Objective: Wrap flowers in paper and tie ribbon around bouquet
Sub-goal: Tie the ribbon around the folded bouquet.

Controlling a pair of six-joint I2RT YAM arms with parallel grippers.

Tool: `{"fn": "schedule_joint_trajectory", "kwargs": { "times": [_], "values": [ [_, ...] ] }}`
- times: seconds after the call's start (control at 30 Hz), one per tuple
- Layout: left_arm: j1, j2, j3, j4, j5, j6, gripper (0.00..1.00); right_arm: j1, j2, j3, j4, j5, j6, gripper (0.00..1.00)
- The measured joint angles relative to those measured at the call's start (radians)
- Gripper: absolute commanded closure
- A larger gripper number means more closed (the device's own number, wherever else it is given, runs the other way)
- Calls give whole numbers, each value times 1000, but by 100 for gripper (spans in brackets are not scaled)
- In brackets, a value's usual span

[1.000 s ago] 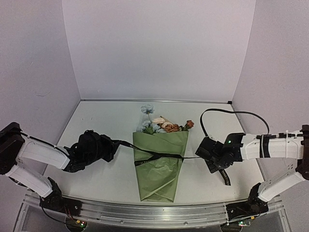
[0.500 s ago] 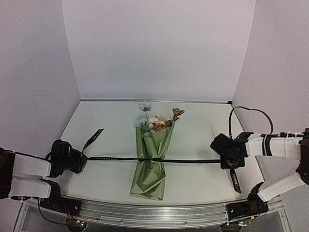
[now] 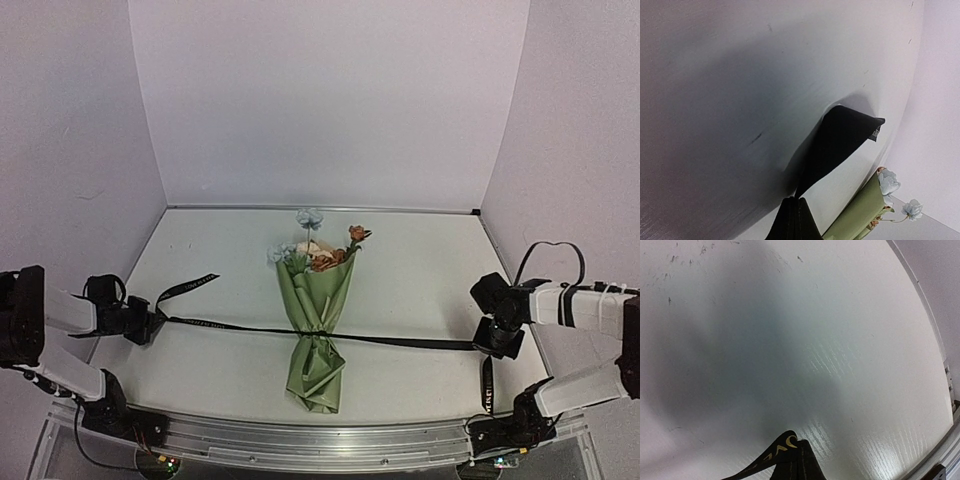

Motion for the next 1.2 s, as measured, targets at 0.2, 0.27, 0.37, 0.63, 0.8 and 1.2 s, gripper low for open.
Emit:
{"fn": "schedule_joint_trajectory", "kwargs": {
  "times": [0.2,0.27,0.37,0.63,0.8,1.2],
  "values": [
    [61,20,25,-52,44,41,100,-97,25,0,32,-96,-2,100],
    [77,27,28,-64,62,49,100,-134,25,0,41,-129,-4,100],
    [107,41,39,-77,90,54,100,-178,25,0,50,-179,-5,100],
    [173,67,64,-117,145,78,100,-276,25,0,63,-290,-6,100],
    [185,76,66,-122,164,85,100,-305,24,0,65,-325,-20,100],
    [181,42,97,-129,128,109,100,-270,49,68,14,-365,-111,67]
  ]
}}
